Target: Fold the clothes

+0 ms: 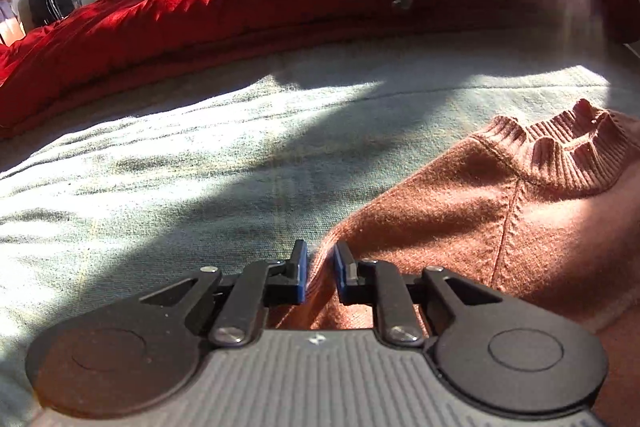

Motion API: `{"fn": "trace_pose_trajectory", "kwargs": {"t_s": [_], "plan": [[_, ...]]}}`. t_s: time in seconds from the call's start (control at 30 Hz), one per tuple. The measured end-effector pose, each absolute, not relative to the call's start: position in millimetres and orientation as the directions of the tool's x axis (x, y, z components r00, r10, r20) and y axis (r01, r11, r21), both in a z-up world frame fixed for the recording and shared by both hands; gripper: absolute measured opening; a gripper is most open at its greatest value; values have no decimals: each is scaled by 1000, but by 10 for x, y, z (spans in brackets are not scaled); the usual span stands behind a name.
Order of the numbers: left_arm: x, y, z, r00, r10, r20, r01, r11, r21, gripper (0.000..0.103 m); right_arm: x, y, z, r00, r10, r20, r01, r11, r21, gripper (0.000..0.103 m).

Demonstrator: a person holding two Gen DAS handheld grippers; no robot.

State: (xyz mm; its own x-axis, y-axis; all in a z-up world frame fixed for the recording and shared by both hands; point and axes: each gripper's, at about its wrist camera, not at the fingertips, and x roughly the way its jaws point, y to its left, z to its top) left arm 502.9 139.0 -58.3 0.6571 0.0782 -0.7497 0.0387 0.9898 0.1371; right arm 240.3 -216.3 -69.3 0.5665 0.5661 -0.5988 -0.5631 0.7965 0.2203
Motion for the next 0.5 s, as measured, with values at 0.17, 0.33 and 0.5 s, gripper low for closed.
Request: {"fn": "trace_pose_trajectory", "kwargs": {"t_s": [0.17,0.33,0.5], "plan": [[4937,1256,-185,738,-5,-674,91,992,92,39,2396,-2181,-681,569,571,-592,-559,796,232,103],[5145,749,-176,734,-138,-665,273,957,102,65,2404,-2193,-685,569,578,-585,-555,795,245,103],[5445,462,-500,686,-133,-715,321,938,134,65,2408,-2216,-686,565,588,-579,-557,789,258,103]]}}
